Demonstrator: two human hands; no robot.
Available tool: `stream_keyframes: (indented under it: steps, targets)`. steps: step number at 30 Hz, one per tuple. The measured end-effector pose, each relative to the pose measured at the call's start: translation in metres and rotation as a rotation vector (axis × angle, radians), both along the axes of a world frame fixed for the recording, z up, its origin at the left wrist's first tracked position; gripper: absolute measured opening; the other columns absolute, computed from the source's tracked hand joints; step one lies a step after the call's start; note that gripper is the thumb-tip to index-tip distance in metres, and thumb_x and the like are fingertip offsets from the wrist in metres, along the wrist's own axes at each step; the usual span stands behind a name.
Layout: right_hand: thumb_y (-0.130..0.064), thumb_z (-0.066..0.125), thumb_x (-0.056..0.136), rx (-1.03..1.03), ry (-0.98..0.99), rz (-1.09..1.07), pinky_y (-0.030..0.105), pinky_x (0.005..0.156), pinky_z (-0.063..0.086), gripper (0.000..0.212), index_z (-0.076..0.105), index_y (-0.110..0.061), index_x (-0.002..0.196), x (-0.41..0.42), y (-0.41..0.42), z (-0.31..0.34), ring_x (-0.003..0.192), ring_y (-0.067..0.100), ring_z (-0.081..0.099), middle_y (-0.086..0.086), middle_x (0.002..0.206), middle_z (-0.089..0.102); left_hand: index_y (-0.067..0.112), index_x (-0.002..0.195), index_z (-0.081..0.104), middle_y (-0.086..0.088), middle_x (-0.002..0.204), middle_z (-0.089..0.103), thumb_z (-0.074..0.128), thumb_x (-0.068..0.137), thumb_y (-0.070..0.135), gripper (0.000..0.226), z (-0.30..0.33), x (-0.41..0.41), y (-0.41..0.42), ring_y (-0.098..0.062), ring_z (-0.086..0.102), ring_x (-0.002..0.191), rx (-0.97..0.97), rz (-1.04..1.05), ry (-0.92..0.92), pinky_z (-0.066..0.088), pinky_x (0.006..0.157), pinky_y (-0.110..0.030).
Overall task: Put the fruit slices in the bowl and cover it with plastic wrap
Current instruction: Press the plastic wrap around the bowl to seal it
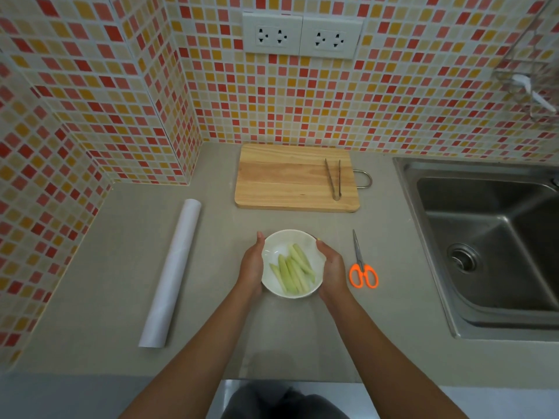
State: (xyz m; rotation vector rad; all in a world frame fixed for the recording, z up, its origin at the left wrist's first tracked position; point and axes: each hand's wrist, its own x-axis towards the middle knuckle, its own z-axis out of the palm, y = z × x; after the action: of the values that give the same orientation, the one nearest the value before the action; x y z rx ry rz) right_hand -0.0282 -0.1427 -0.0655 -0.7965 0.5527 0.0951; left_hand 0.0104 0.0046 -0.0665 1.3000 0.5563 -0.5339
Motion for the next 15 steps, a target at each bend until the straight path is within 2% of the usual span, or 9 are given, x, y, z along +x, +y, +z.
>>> stream_keyframes:
  steps: [4,7,11,15]
  targets:
    - [-0.017,0.044,0.091,-0.111,0.03,-0.029,0.054,0.105,0.04,0.04,0.058,0.001,0.124,0.004,-0.005,0.003,0.119,0.044,0.053,0.025,0.122,0.058,0.014,0.095,0.071,-0.017,0.105,0.072,0.042,0.089,0.064,0.058,0.005,0.006,-0.002,-0.035,0.068,0.099,0.005,-0.013,0.001,0.049,0.096,-0.052]
    - [-0.015,0.042,0.091,-0.114,0.054,-0.045,0.058,0.108,0.035,0.042,0.056,0.003,0.127,0.001,-0.003,0.004,0.124,0.046,0.049,0.03,0.133,0.051,0.02,0.098,0.074,-0.011,0.103,0.074,0.04,0.094,0.055,0.049,0.002,0.001,-0.001,-0.03,0.068,0.1,0.014,0.008,-0.132,0.05,0.096,-0.051]
    - [-0.014,0.043,0.092,-0.085,0.076,-0.075,0.058,0.109,0.033,0.042,0.055,0.003,0.128,-0.003,0.0,0.001,0.125,0.046,0.047,0.031,0.135,0.05,0.017,0.1,0.074,-0.014,0.11,0.071,0.044,0.096,0.045,0.041,-0.004,-0.009,0.0,-0.035,0.064,0.109,-0.079,0.104,-0.171,0.047,0.1,-0.051]
    - [-0.014,0.042,0.092,-0.058,0.065,-0.073,0.057,0.109,0.034,0.042,0.054,0.003,0.129,-0.004,0.001,0.001,0.124,0.045,0.048,0.028,0.129,0.054,0.009,0.111,0.069,-0.02,0.119,0.066,0.042,0.098,0.04,0.044,-0.004,-0.012,0.003,-0.037,0.06,0.114,-0.127,0.136,-0.164,0.042,0.104,-0.052]
